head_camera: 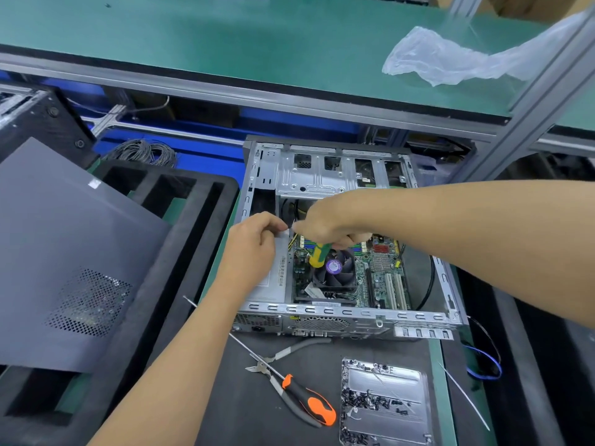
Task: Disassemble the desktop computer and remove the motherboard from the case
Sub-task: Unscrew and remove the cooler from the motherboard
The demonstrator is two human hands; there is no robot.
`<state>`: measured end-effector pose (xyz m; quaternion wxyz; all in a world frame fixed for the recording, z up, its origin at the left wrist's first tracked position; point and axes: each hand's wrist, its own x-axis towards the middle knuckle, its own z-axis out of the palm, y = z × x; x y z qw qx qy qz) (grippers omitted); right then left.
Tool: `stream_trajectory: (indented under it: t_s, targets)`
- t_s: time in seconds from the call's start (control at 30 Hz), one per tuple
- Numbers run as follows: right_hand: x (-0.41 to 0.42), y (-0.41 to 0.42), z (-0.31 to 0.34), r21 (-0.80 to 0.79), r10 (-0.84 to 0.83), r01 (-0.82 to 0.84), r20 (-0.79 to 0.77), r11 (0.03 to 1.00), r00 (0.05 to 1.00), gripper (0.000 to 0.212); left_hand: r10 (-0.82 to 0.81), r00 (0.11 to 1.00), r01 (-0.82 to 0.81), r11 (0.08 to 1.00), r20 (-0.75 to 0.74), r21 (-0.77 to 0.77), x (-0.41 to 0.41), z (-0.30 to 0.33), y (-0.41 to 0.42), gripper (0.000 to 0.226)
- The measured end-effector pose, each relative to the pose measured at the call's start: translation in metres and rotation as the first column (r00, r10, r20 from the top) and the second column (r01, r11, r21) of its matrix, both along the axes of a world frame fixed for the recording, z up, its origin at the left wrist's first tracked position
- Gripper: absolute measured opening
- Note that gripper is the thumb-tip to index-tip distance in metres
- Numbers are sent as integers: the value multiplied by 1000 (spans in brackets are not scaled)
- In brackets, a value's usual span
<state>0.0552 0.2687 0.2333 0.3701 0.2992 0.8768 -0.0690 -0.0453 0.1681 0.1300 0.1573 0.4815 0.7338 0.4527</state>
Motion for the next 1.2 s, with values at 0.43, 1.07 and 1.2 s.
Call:
stream_trajectory:
  t_s: [0.43, 1.07, 1.2]
  targets:
    - [14, -20, -20, 90, 82, -46, -453, 995, 888, 37, -9, 1000, 9, 1000, 13, -3, -1, 0, 1, 38]
    - [-1, 0, -1, -10, -13, 13, -44, 1000, 999, 61, -4, 999, 4, 1000, 38, 4, -1, -4, 1, 37]
    - [4, -1, 0, 143, 239, -239, 15, 961, 971, 33, 3, 1000, -3, 1000, 19, 15, -2, -5, 1, 37]
